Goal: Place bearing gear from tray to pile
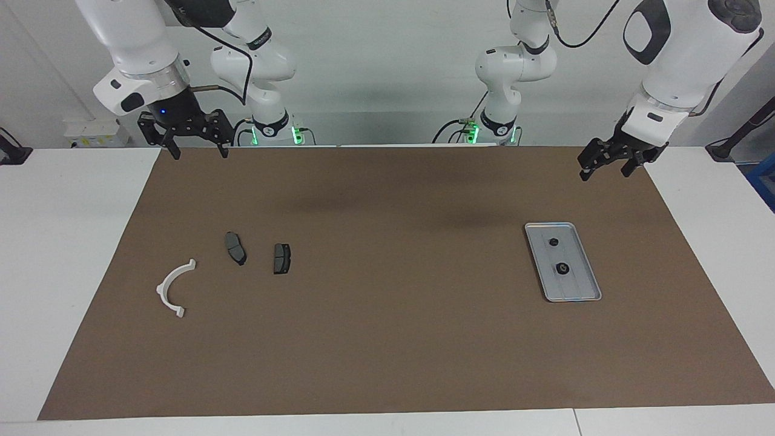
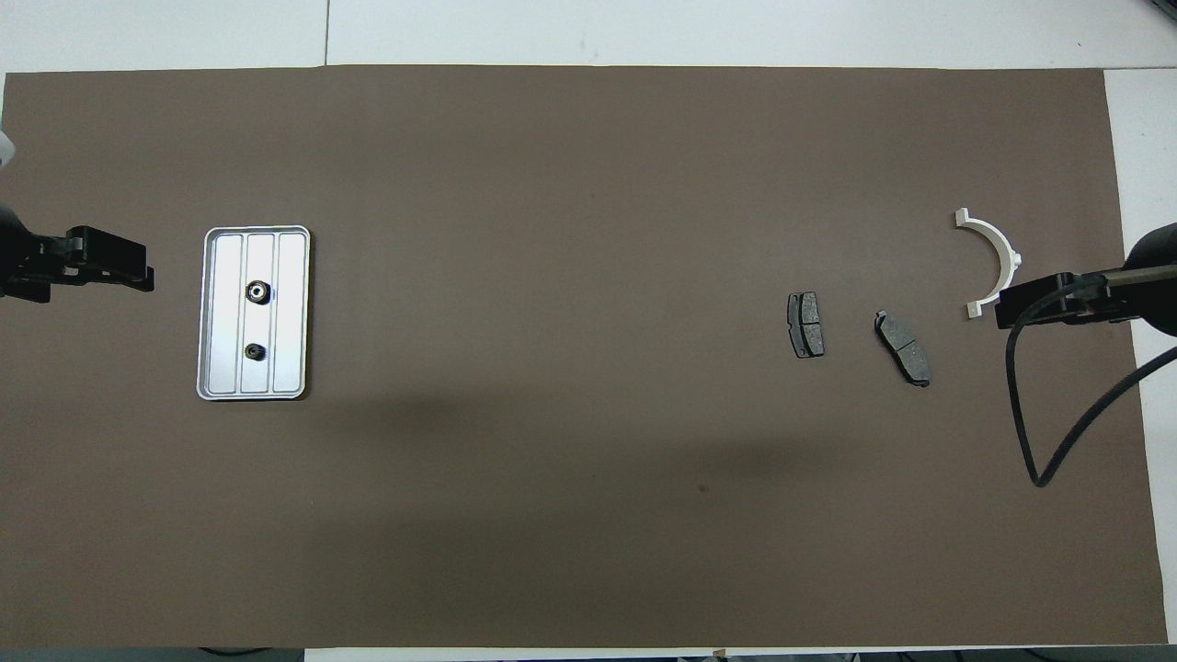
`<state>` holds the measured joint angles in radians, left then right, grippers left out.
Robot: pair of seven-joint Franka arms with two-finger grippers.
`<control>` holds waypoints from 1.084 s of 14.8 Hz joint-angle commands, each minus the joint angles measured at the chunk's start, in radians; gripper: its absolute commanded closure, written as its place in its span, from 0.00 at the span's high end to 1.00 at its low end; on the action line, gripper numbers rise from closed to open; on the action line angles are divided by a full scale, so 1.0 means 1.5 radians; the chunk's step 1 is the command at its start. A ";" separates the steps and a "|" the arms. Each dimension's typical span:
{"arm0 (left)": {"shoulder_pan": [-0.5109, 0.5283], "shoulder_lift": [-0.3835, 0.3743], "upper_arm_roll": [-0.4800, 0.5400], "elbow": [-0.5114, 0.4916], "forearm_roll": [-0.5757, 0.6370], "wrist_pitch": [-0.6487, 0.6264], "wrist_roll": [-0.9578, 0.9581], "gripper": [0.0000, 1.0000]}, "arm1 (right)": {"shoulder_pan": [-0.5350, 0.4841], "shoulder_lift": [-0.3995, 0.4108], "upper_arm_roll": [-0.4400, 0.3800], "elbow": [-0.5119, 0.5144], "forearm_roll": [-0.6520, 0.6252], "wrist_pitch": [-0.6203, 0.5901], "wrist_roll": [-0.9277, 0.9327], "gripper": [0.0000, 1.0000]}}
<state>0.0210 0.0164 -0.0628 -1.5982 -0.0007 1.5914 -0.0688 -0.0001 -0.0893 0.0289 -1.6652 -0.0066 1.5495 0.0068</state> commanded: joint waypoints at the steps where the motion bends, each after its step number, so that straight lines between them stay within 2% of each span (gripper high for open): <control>1: 0.011 -0.003 -0.007 0.005 -0.010 0.000 0.009 1.00 | -0.008 -0.008 0.004 -0.008 -0.008 0.006 0.004 1.00; 7: 0.009 -0.007 -0.001 -0.009 -0.009 0.015 -0.007 1.00 | -0.008 -0.008 0.004 -0.008 -0.008 0.005 0.004 1.00; 13: 0.010 0.005 -0.002 -0.087 -0.008 0.160 -0.002 1.00 | -0.008 -0.008 0.004 -0.009 -0.008 0.006 0.004 1.00; 16: 0.012 0.049 -0.001 -0.131 -0.008 0.248 -0.002 1.00 | -0.008 -0.008 0.004 -0.008 -0.008 0.006 0.004 1.00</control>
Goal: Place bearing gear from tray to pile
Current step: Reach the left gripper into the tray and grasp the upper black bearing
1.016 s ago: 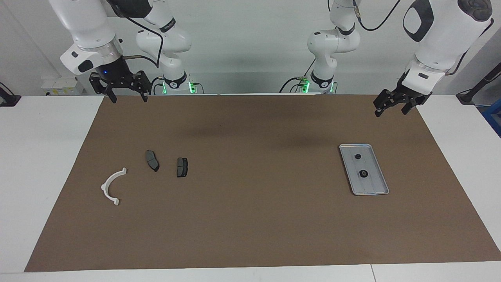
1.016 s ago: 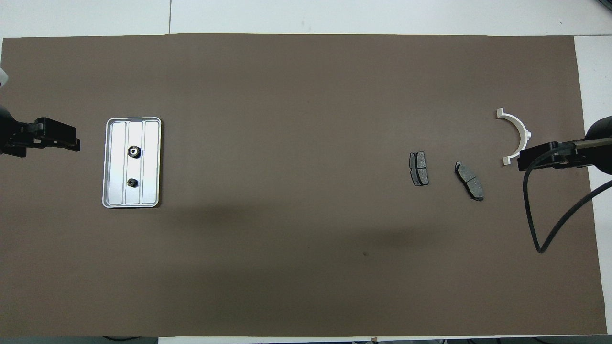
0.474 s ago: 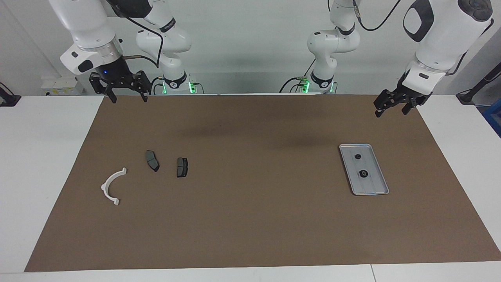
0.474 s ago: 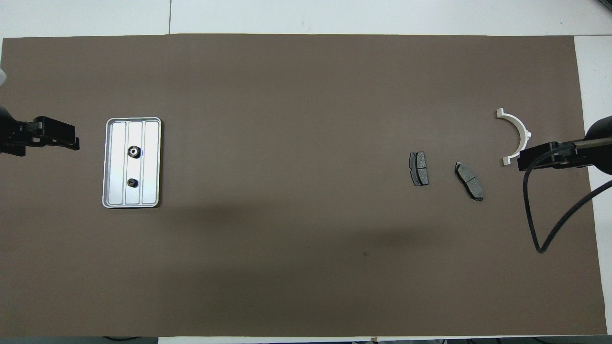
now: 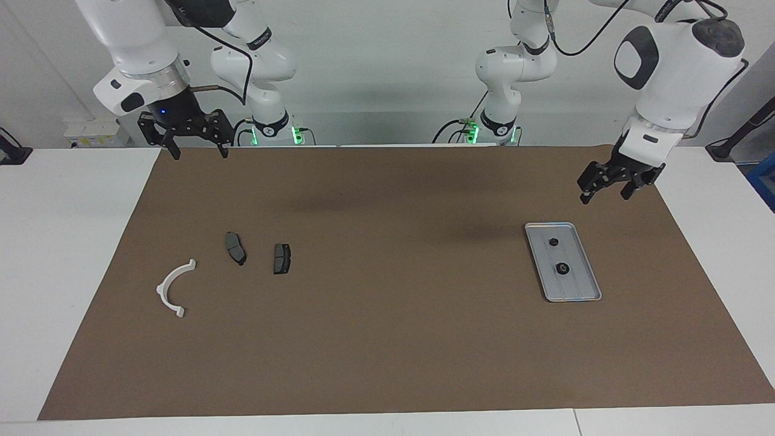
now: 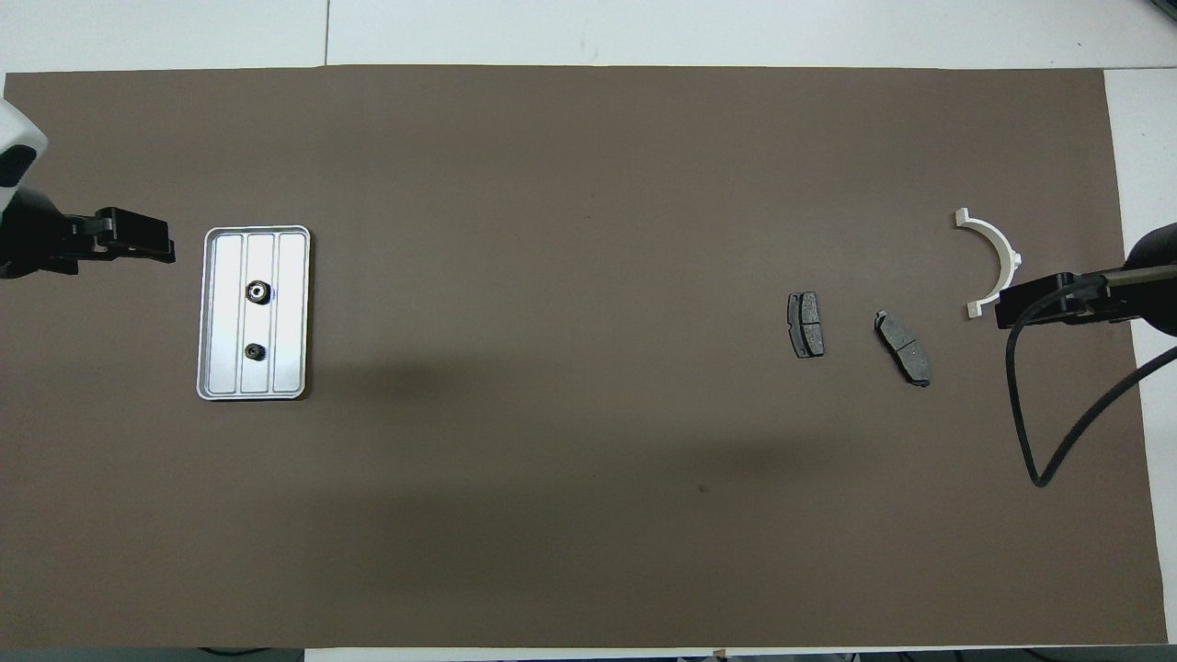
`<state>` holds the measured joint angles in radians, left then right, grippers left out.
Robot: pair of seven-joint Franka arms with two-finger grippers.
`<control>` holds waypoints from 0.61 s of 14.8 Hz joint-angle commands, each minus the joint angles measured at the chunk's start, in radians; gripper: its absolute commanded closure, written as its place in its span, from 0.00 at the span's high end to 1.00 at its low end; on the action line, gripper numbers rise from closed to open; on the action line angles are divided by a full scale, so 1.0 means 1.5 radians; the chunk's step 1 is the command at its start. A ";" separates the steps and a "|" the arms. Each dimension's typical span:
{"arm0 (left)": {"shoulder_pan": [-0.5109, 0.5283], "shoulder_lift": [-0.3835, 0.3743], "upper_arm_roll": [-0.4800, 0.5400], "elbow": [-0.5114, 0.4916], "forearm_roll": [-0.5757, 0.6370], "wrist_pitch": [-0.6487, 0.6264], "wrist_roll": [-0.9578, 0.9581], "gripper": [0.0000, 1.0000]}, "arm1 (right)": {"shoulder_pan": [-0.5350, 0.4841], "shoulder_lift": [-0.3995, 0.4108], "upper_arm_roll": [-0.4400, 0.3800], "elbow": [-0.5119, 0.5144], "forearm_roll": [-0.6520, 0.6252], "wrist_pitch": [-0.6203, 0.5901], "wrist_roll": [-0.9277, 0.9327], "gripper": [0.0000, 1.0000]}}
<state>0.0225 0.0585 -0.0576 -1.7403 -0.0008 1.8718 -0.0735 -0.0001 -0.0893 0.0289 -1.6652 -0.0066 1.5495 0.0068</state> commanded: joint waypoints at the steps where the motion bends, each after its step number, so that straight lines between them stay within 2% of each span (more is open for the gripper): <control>1: 0.011 0.036 -0.005 -0.050 -0.006 0.092 -0.001 1.00 | -0.008 -0.008 0.004 -0.008 -0.008 0.006 0.005 1.00; 4: 0.026 0.066 -0.004 -0.093 -0.006 0.180 -0.002 1.00 | -0.008 -0.008 0.004 -0.008 -0.007 0.006 0.004 1.00; 5: 0.022 0.087 -0.004 -0.090 -0.006 0.184 -0.006 0.97 | -0.008 -0.008 0.004 -0.008 -0.006 0.006 0.004 1.00; 7: 0.019 0.118 -0.003 -0.091 -0.006 0.204 -0.008 0.84 | -0.009 -0.008 0.003 -0.008 -0.005 0.006 0.005 1.00; 9: 0.025 0.133 -0.004 -0.093 -0.005 0.214 -0.009 0.74 | -0.020 -0.008 0.003 -0.008 0.001 0.004 0.004 1.00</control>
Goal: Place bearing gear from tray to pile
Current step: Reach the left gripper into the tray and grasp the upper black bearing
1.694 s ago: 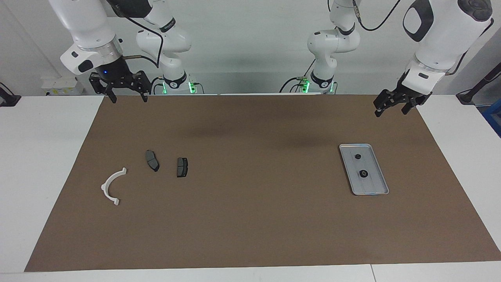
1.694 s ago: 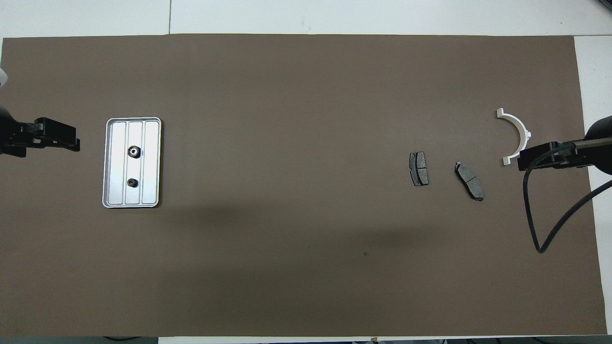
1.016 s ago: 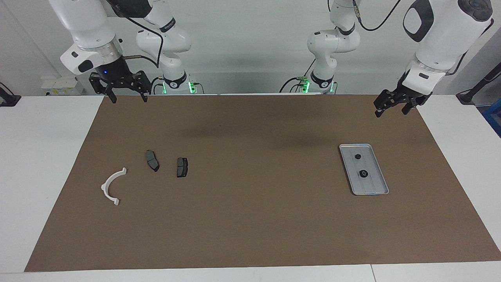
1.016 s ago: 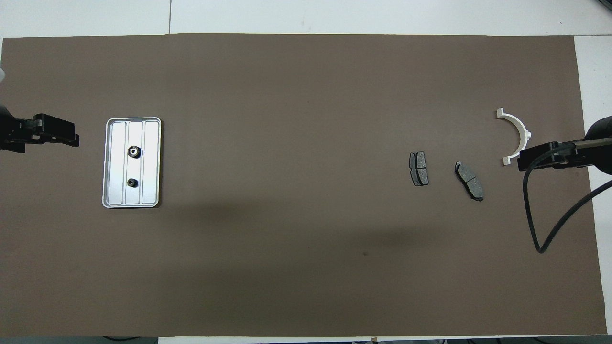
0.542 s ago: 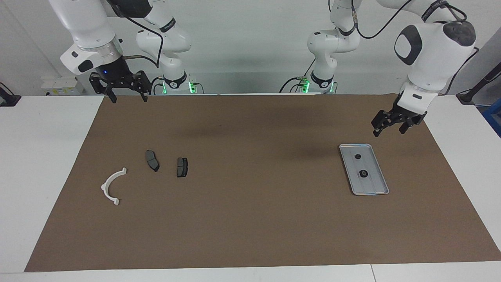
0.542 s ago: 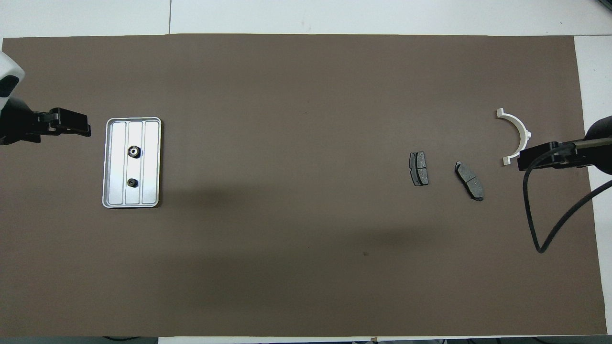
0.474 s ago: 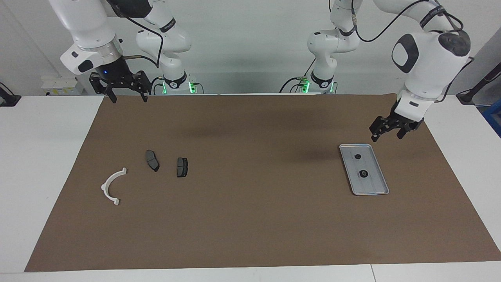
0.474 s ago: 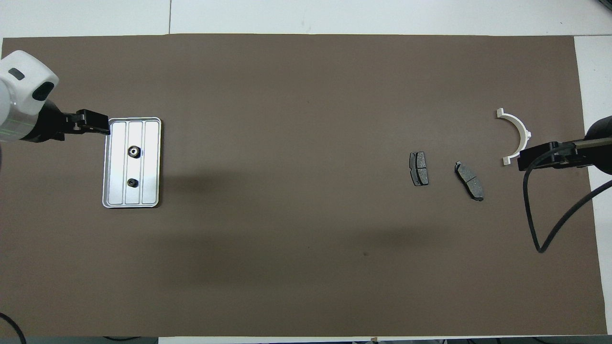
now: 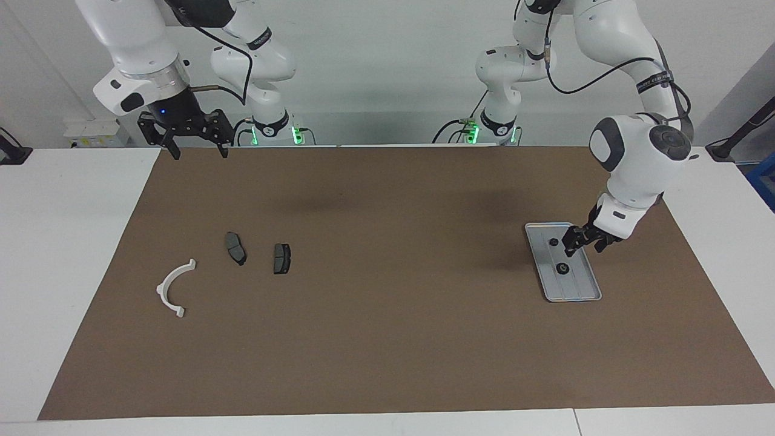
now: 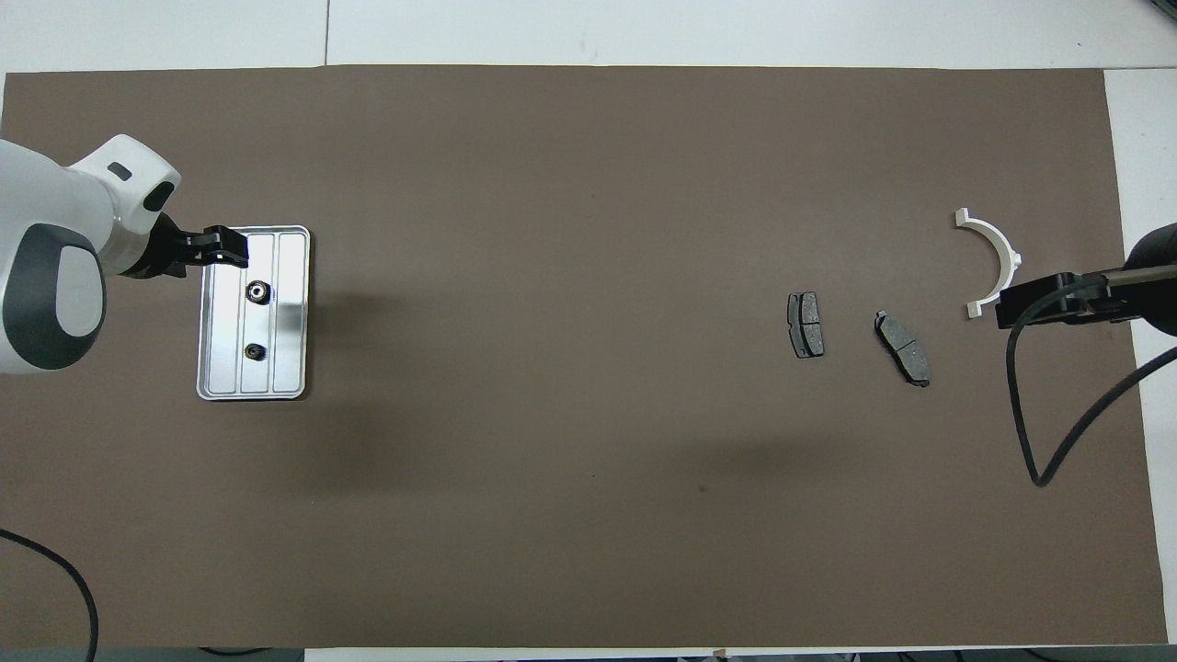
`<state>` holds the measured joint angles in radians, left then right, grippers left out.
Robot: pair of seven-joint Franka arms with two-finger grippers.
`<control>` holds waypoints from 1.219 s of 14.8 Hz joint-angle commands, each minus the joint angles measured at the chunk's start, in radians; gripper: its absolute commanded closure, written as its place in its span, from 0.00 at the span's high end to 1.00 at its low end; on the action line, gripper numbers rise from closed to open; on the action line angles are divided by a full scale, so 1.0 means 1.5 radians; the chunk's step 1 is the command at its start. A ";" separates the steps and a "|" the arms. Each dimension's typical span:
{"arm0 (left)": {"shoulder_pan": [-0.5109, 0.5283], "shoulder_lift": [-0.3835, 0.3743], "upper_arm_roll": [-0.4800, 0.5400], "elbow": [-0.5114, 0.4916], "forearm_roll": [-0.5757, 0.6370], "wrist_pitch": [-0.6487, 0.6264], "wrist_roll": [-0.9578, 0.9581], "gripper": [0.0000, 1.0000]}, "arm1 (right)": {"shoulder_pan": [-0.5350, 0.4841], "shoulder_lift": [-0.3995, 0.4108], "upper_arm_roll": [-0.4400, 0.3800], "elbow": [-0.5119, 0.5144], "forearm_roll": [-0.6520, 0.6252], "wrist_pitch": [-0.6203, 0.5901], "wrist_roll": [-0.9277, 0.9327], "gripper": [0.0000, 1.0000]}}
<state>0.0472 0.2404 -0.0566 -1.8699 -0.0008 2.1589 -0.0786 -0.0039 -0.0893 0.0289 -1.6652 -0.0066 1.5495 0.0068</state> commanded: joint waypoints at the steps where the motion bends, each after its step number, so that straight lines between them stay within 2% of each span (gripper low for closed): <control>1: 0.008 0.021 -0.003 -0.007 -0.005 0.027 -0.006 0.73 | -0.021 -0.008 0.003 -0.008 0.002 0.000 0.004 1.00; 3: 0.006 0.047 -0.003 -0.013 -0.005 0.057 -0.007 0.73 | -0.021 -0.008 0.003 -0.009 0.002 -0.001 0.004 1.00; 5: 0.007 0.048 -0.003 -0.038 -0.005 0.093 -0.006 0.73 | -0.020 -0.008 0.003 -0.009 0.002 0.003 0.005 1.00; 13: 0.008 0.052 -0.003 -0.071 -0.004 0.112 -0.008 0.73 | -0.020 -0.018 0.004 -0.020 0.004 0.000 -0.010 1.00; 16: 0.008 0.053 -0.003 -0.086 -0.004 0.129 -0.008 0.73 | -0.012 -0.020 0.004 -0.043 0.004 0.009 -0.009 1.00; 18: 0.008 0.053 -0.004 -0.093 -0.004 0.143 -0.008 0.71 | 0.004 -0.019 0.006 -0.078 0.004 0.060 -0.006 1.00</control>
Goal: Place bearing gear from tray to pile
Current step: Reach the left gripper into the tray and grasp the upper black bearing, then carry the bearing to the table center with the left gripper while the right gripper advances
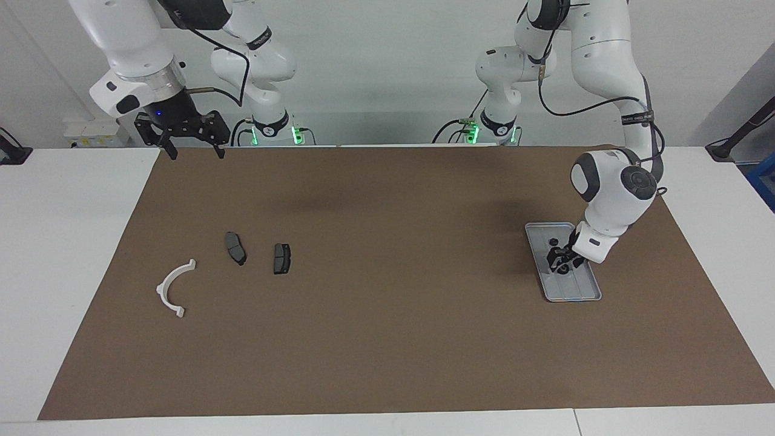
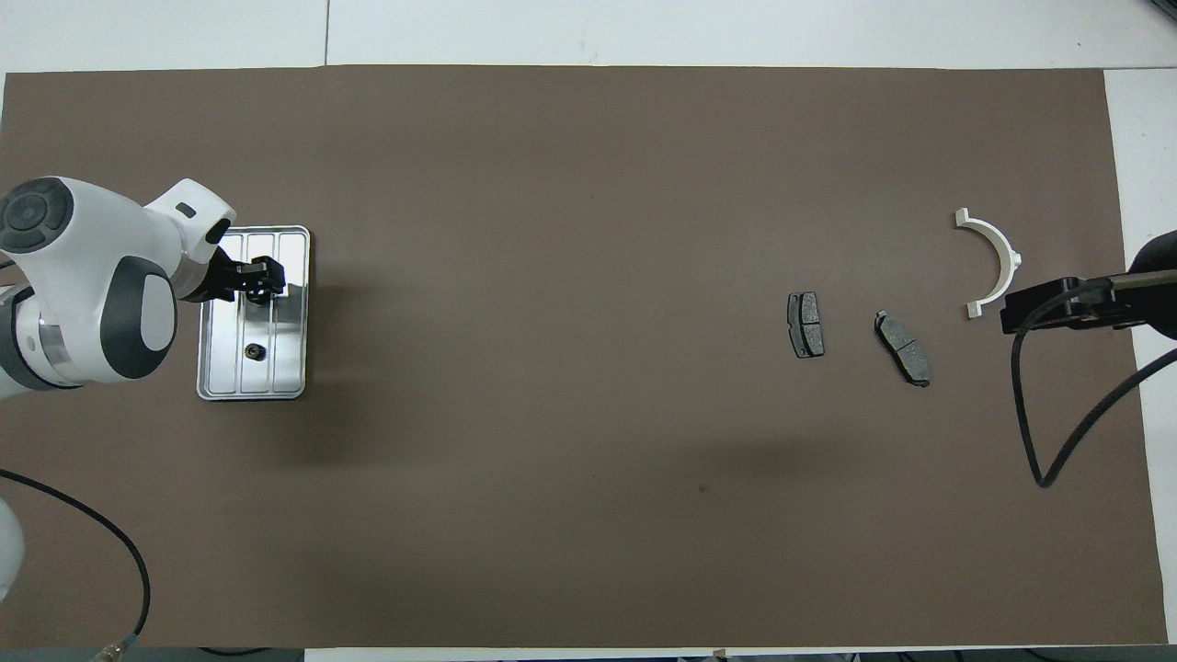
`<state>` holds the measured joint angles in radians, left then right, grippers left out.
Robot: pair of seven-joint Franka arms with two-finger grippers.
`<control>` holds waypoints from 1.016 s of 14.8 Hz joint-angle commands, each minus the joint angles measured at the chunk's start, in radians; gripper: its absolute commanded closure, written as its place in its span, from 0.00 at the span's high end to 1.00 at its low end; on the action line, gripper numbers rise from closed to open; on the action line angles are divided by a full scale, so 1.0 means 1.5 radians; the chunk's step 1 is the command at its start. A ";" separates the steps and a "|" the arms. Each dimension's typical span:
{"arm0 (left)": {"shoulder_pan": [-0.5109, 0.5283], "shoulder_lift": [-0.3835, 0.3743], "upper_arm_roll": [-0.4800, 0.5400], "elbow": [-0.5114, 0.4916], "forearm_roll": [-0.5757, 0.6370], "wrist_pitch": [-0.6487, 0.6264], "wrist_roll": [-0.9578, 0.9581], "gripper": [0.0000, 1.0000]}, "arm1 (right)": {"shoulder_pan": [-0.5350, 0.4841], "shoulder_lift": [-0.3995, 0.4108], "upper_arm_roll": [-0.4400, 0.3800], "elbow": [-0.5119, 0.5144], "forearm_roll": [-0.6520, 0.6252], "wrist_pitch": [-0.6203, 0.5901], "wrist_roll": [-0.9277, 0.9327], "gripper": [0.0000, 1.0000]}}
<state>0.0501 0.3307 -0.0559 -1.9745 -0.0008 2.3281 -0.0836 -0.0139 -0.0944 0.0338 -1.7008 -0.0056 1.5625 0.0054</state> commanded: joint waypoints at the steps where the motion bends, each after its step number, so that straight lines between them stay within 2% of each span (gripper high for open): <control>1: 0.006 -0.007 -0.004 -0.024 -0.004 0.031 -0.005 0.70 | 0.019 -0.017 0.003 -0.075 0.004 0.082 -0.005 1.00; 3: 0.007 -0.006 -0.004 -0.025 -0.004 0.032 -0.005 0.69 | 0.035 -0.014 0.003 -0.121 0.004 0.134 0.000 1.00; 4: 0.007 -0.006 -0.004 -0.025 -0.004 0.035 -0.005 0.61 | 0.044 -0.010 0.003 -0.141 0.004 0.168 0.007 1.00; 7: 0.005 -0.005 -0.005 -0.022 -0.004 0.033 -0.004 0.23 | 0.059 0.019 0.003 -0.166 0.004 0.230 0.021 1.00; 8: 0.005 -0.005 -0.004 -0.018 -0.004 0.027 -0.004 0.14 | 0.061 0.030 0.003 -0.166 0.004 0.243 0.035 1.00; 9: 0.003 -0.005 -0.005 -0.011 -0.004 0.019 -0.004 0.11 | 0.062 0.039 0.003 -0.166 0.004 0.251 0.049 1.00; 11: -0.019 0.001 -0.005 0.054 -0.005 -0.062 -0.044 0.11 | 0.062 0.058 0.005 -0.166 0.004 0.261 0.083 1.00; 13: -0.068 0.001 -0.005 0.118 -0.004 -0.136 -0.143 0.11 | 0.066 0.066 0.008 -0.165 0.004 0.263 0.132 1.00; 15: -0.141 0.006 -0.004 0.149 -0.003 -0.171 -0.264 0.11 | 0.078 0.070 0.008 -0.165 0.013 0.262 0.190 1.00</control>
<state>-0.0489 0.3278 -0.0770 -1.8159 -0.0016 2.1451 -0.3198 0.0922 0.0124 0.0414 -1.9412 -0.0035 1.9436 0.2091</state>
